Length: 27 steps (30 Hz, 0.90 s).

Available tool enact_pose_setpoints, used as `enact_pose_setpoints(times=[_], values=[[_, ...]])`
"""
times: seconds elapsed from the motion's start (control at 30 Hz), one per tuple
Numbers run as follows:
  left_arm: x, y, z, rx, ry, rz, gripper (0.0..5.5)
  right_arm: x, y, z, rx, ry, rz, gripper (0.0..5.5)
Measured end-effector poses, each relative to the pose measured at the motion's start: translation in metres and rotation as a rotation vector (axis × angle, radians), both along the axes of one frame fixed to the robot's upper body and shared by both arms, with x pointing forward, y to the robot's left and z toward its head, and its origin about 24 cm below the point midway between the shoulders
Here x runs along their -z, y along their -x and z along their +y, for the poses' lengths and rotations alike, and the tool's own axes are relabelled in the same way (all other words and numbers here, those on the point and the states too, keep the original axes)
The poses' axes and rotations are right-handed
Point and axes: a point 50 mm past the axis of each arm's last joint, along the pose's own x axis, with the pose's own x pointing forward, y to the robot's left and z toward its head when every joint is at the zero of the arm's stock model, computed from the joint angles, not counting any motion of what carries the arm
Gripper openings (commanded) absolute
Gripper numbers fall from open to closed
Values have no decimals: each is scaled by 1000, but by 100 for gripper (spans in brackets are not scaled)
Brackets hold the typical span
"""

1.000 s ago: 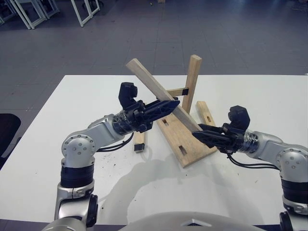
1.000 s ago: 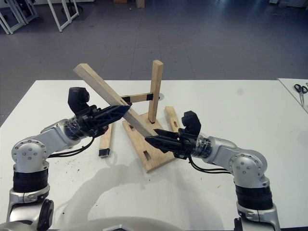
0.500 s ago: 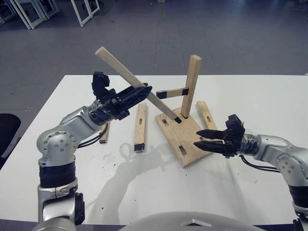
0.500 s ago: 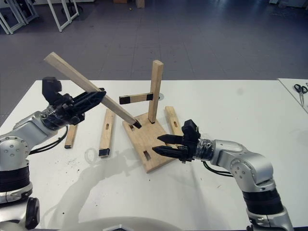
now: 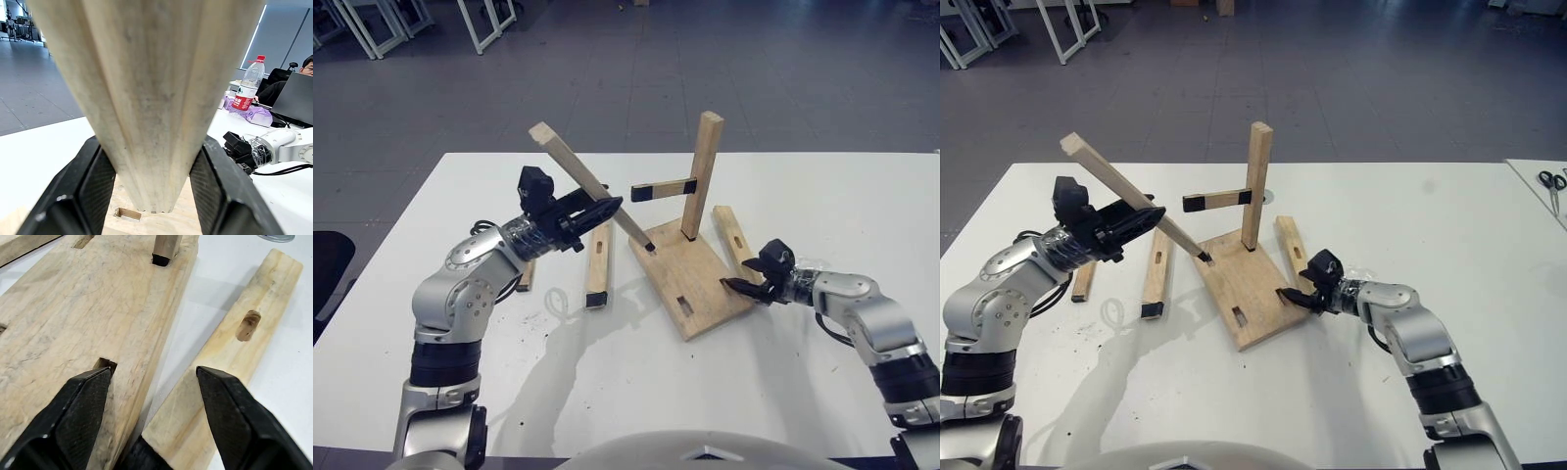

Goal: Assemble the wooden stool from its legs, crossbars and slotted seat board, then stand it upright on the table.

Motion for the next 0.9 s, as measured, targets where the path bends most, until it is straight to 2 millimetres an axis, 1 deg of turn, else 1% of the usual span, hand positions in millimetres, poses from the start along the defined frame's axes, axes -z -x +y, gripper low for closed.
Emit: enact_pose_setpoints(times=[0.07, 0.17, 0.27, 0.4, 0.53, 0.6, 0.7, 0.83, 0.9], values=[[3, -1, 0, -3, -31, -9, 206, -2, -3, 4, -28, 54, -17, 320], [8, -2, 0, 2, -68, -10, 206, -5, -1, 9, -96, 143, -21, 320], [8, -2, 3, -3, -107, -30, 206, -12, 3, 6, -143, 243, -16, 320], [9, -1, 5, 0, -133, -32, 206, -18, 15, 2, -227, 324, 5, 320], [11, 13, -1, 35, -131, -38, 206, -19, 27, -1, -242, 338, 31, 320], [13, 20, -2, 47, -119, -20, 206, -19, 30, -1, -237, 335, 38, 320], [24, 34, -2, 46, -111, 39, 206, -19, 33, 0, -221, 333, 51, 320], [32, 37, -4, 16, -82, 72, 206, -19, 36, 0, -206, 330, 61, 320], [37, 36, -11, 18, -38, 92, 206, -20, 37, 1, -205, 330, 62, 320]])
